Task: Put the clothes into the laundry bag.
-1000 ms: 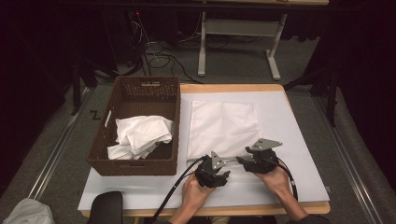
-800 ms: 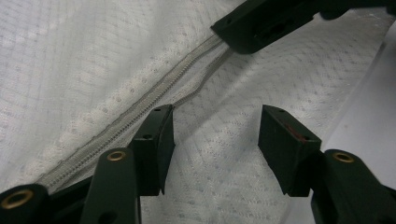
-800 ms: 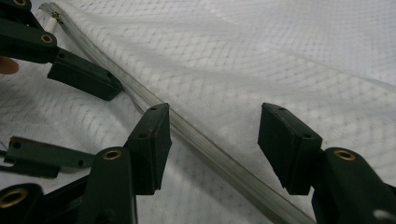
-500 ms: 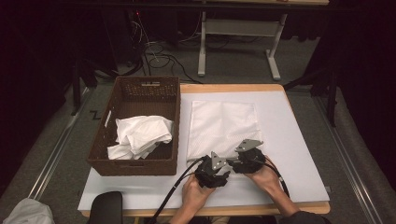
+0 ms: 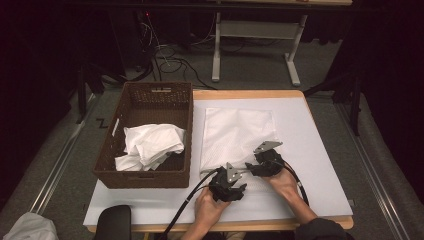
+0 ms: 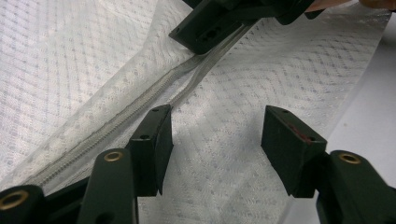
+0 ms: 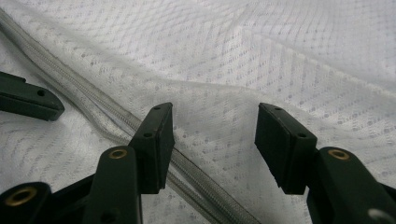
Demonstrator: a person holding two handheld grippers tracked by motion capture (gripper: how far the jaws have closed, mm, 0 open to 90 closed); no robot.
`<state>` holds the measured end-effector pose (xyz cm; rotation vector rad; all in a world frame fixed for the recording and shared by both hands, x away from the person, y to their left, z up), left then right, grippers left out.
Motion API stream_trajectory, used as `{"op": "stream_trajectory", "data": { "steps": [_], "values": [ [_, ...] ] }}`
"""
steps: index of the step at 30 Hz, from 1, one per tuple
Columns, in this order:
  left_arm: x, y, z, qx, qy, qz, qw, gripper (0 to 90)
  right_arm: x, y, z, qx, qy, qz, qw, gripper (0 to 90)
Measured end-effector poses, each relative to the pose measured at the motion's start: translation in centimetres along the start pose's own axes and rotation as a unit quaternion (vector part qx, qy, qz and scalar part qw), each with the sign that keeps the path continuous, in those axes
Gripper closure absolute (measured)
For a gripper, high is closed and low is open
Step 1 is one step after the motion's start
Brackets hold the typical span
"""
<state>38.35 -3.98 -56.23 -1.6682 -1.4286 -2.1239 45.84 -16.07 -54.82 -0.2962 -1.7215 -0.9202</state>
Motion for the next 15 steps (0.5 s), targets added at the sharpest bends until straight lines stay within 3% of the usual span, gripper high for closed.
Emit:
{"op": "stream_trajectory", "data": {
  "steps": [2,10,12,13,14,15],
  "values": [
    [0.0,0.0,0.0,0.000,0.000,-0.001,1.0000,43.0,0.2,-0.2,0.5,0.011,0.015,0.001,0.9998,47.1],
    [0.0,0.0,0.0,0.000,0.001,-0.001,1.0000,42.9,-0.2,0.2,1.6,0.035,0.024,0.009,0.9990,40.0],
    [0.0,0.0,0.0,-0.001,0.001,-0.001,1.0000,42.8,-0.5,0.5,1.4,0.027,0.022,0.009,0.9993,37.3],
    [0.0,0.0,0.0,-0.001,0.002,-0.001,1.0000,42.8,-0.7,0.6,1.1,0.019,0.019,0.007,0.9996,36.2],
    [0.0,0.0,0.0,-0.001,0.002,-0.001,1.0000,42.6,-0.9,0.6,0.4,-0.006,0.027,0.006,0.9996,35.9],
    [0.0,0.0,0.0,-0.002,0.002,-0.001,1.0000,42.6,-0.9,0.6,0.4,-0.006,0.027,0.006,0.9996,35.9]
  ]
}}
Point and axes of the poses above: each handheld gripper's, and its own axes: x roughly backward along the jaws, y roughly out of its top, z roughly to its left, the point moved 6 cm from there along -x, roughly forward along the jaws, and after that the axes turned 13 degrees about z, right-handed, at the moved point
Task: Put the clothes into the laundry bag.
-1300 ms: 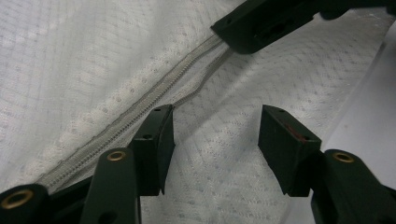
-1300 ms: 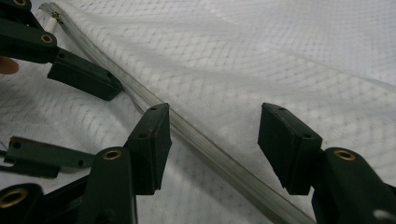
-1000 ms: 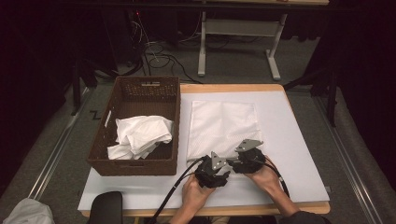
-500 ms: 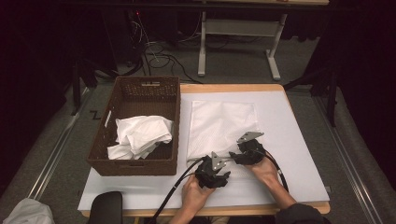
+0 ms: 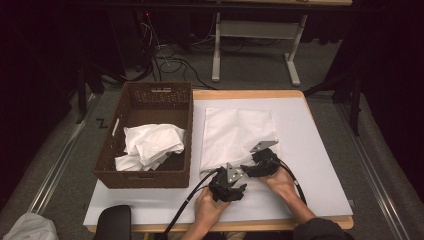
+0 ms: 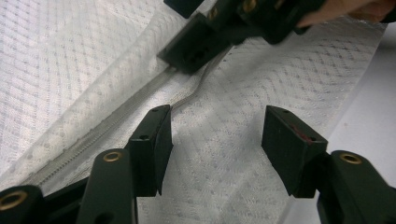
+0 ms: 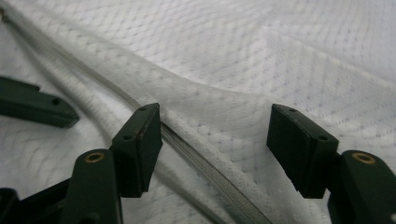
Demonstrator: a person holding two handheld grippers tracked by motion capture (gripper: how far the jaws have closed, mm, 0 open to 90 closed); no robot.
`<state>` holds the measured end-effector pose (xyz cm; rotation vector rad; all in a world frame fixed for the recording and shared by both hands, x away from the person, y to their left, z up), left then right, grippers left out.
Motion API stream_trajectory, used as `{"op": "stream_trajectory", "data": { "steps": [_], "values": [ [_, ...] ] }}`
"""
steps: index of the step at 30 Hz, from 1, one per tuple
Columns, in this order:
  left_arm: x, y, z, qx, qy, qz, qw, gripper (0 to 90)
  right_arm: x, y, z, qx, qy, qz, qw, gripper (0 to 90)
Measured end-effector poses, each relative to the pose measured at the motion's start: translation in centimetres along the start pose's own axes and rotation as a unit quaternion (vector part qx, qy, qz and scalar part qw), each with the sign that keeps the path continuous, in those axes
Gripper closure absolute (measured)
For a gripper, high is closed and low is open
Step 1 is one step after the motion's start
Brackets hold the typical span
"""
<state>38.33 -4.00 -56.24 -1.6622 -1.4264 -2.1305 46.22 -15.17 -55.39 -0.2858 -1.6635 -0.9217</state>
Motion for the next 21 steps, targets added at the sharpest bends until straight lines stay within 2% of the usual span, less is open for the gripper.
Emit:
{"op": "stream_trajectory", "data": {
  "steps": [3,8,14,15,21],
  "values": [
    [0.0,0.0,0.0,0.000,0.000,0.000,1.0000,42.5,0.1,-0.2,-0.6,-0.009,-0.007,0.001,0.9999,36.2],
    [0.0,0.0,0.0,0.000,0.000,0.000,1.0000,42.3,0.5,-0.9,-1.3,0.007,-0.002,0.000,1.0000,42.7],
    [0.0,0.0,0.0,0.000,-0.001,0.000,1.0000,42.3,0.6,-0.7,-1.0,0.025,-0.004,0.000,0.9997,55.8],
    [0.0,0.0,0.0,0.001,-0.002,0.000,1.0000,42.3,0.5,-0.6,-1.0,0.026,-0.005,-0.001,0.9996,55.8],
    [0.0,0.0,0.0,0.001,-0.002,0.000,1.0000,42.1,0.5,-0.4,-1.9,0.005,-0.007,0.003,1.0000,55.3]
  ]
}}
Point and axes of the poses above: each handheld gripper's, and its own axes: x roughly backward along the jaws, y roughly out of its top, z roughly to its left, the point moved 6 cm from there along -x, roughly forward along the jaws, and after that the axes turned 13 degrees about z, right-handed, at the moved point
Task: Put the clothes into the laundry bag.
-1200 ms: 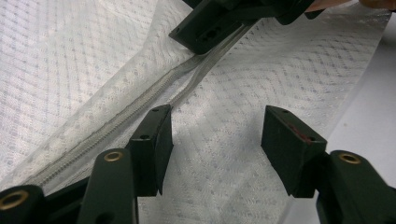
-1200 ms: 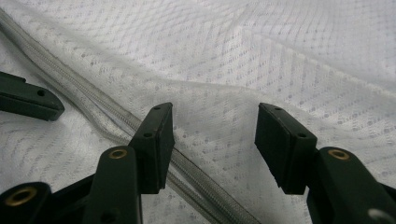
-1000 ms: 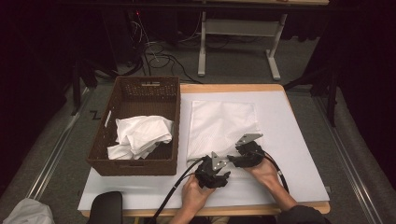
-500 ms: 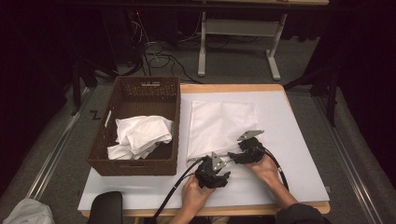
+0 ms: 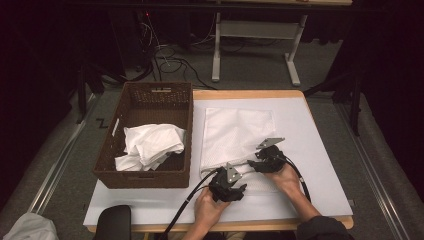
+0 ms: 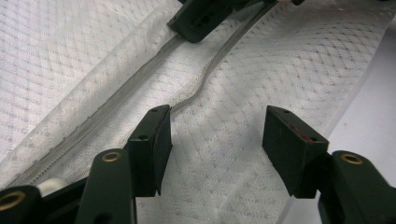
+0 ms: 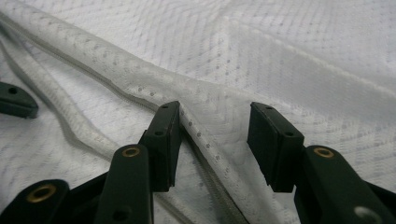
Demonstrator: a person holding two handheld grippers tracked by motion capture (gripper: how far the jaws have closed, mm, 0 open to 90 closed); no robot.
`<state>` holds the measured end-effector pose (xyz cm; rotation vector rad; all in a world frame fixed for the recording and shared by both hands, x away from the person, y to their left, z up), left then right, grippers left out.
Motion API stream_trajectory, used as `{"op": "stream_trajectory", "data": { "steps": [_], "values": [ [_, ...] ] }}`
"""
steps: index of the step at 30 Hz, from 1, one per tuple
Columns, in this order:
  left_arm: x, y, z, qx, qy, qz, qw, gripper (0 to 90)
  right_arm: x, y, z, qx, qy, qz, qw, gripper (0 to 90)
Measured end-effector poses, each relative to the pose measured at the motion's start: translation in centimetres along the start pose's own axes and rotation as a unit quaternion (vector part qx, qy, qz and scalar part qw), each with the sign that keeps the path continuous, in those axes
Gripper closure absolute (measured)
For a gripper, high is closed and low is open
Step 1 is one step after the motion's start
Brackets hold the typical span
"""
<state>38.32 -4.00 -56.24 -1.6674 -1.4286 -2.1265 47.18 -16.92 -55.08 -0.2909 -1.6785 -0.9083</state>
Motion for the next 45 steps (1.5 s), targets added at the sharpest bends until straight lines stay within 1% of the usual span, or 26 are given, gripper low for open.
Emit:
{"op": "stream_trajectory", "data": {
  "steps": [3,5,7,9,13,16,17,18,19,21,22,24,25,31,37,38,41,42,43,45],
  "values": [
    [0.0,0.0,0.0,0.000,0.000,0.000,1.0000,42.1,0.0,0.2,0.0,-0.006,-0.003,0.014,0.9999,59.0],
    [0.0,0.0,0.0,0.000,0.000,0.000,1.0000,42.1,0.1,0.3,-0.1,-0.007,-0.002,0.017,0.9998,62.5],
    [0.0,0.0,0.0,0.000,0.000,0.000,1.0000,42.1,0.1,0.2,-0.2,0.004,-0.004,0.017,0.9998,64.7],
    [0.0,0.0,0.0,0.000,0.001,0.000,1.0000,42.0,0.2,0.0,-0.3,0.014,-0.006,0.019,0.9997,69.0],
    [0.0,0.0,0.0,0.001,0.000,-0.001,1.0000,42.1,0.4,-0.1,-0.4,0.021,-0.008,0.022,0.9995,75.9],
    [0.0,0.0,0.0,0.001,0.000,0.000,1.0000,42.1,0.3,0.0,-0.3,0.035,-0.013,0.022,0.9990,85.5],
    [0.0,0.0,0.0,0.001,0.000,0.000,1.0000,42.1,0.3,0.0,-0.3,0.035,-0.013,0.022,0.9990,85.5],
    [0.0,0.0,0.0,0.001,0.000,0.000,1.0000,42.1,0.4,-0.1,-0.4,0.039,-0.016,0.021,0.9989,87.9],
    [0.0,0.0,0.0,0.001,-0.001,0.000,1.0000,42.1,0.4,-0.1,-0.4,0.043,-0.020,0.022,0.9986,88.2],
    [0.0,0.0,0.0,0.001,0.000,0.000,1.0000,42.1,0.4,-0.1,-0.5,0.042,-0.017,0.020,0.9988,89.0],
    [0.0,0.0,0.0,0.000,0.000,0.000,1.0000,42.1,0.4,-0.1,-0.6,0.044,-0.027,0.021,0.9984,89.2],
    [0.0,0.0,0.0,0.000,-0.001,0.000,1.0000,42.1,0.5,-0.3,-0.7,0.046,-0.037,0.024,0.9980,89.3],
    [0.0,0.0,0.0,0.000,0.000,0.000,1.0000,42.1,0.7,-0.3,-0.7,0.044,-0.033,0.019,0.9983,89.4],
    [0.0,0.0,0.0,0.001,0.000,-0.001,1.0000,42.2,2.1,0.0,-0.8,0.039,-0.035,-0.013,0.9986,89.4],
    [0.0,0.0,0.0,0.001,0.000,0.000,1.0000,42.2,3.5,0.4,-0.4,0.041,-0.031,-0.029,0.9983,89.6],
    [0.0,0.0,0.0,0.001,0.000,0.000,1.0000,42.2,3.7,0.5,-0.4,0.045,-0.030,-0.030,0.9981,89.6],
    [0.0,0.0,0.0,0.001,-0.001,0.000,1.0000,42.2,4.1,0.8,-0.1,0.041,-0.024,-0.039,0.9981,89.6],
    [0.0,0.0,0.0,0.001,-0.001,-0.001,1.0000,42.2,4.2,0.8,0.0,0.043,-0.023,-0.037,0.9981,89.5],
    [0.0,0.0,0.0,0.001,-0.001,-0.001,1.0000,42.2,4.3,0.9,0.0,0.048,-0.023,-0.043,0.9977,89.5],
    [0.0,0.0,0.0,0.002,-0.001,0.000,1.0000,42.2,4.5,0.9,0.0,0.050,-0.024,-0.048,0.9973,89.6]
  ]
}}
Point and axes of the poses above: each handheld gripper's, and its own axes: x roughly backward along the jaws, y roughly out of its top, z roughly to its left, the point moved 6 cm from there along -x, roughly forward along the jaws, and after that the axes turned 13 degrees about z, right-handed, at the moved point
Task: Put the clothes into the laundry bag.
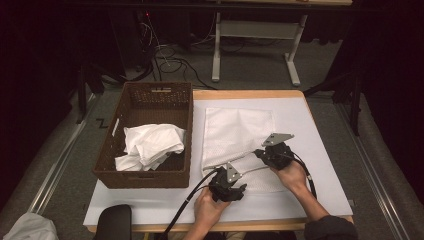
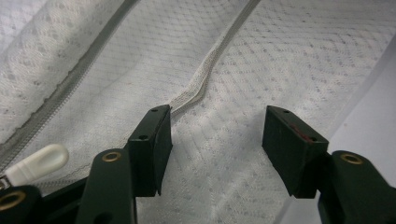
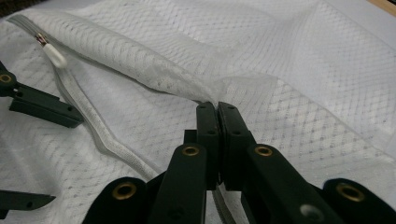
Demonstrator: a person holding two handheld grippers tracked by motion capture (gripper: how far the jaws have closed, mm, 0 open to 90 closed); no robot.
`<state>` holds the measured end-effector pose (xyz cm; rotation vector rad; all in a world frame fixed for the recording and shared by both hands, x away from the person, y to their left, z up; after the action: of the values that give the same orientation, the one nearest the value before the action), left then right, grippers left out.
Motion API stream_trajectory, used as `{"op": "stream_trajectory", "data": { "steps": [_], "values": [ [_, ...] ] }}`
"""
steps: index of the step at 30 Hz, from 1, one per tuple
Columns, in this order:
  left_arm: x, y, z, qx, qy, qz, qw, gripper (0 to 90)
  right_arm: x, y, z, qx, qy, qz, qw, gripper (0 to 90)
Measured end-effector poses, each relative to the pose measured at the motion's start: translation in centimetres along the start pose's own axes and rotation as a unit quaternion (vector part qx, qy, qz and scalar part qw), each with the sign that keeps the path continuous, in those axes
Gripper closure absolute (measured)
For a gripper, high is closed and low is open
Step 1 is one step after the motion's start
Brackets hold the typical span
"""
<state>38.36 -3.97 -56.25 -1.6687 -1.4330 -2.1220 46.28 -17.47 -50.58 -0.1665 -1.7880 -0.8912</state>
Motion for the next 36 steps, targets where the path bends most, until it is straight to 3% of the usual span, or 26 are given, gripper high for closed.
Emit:
{"op": "stream_trajectory", "data": {
  "steps": [5,12,19,26,36],
  "values": [
    [0.0,0.0,0.1,0.003,0.001,-0.001,1.0000,42.8,1.4,0.1,-0.4,-0.013,0.002,-0.017,0.9998,89.6],
    [0.0,0.0,0.0,0.002,0.004,-0.001,1.0000,42.9,2.6,0.8,-0.8,-0.019,0.015,-0.018,0.9995,89.6],
    [0.0,0.0,0.0,0.001,0.004,-0.001,1.0000,42.8,2.9,1.3,-0.9,-0.014,0.034,-0.012,0.9992,89.6],
    [0.0,0.0,0.0,0.000,0.006,-0.001,1.0000,42.6,3.3,2.2,-1.4,-0.032,0.064,-0.013,0.9974,89.6],
    [0.0,0.0,0.0,0.000,0.008,0.000,1.0000,42.2,3.5,2.7,-1.1,-0.025,0.071,-0.015,0.9971,89.6]
  ]
}}
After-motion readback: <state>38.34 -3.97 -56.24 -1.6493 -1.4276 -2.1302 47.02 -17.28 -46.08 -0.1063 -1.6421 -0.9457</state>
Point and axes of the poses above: each handheld gripper's, and its own axes: x roughly backward along the jaws, y roughly out of its top, z roughly to its left, the point moved 6 cm from there along -x, roughly forward along the jaws, and after that the axes turned 13 degrees about z, right-handed, at the moved point
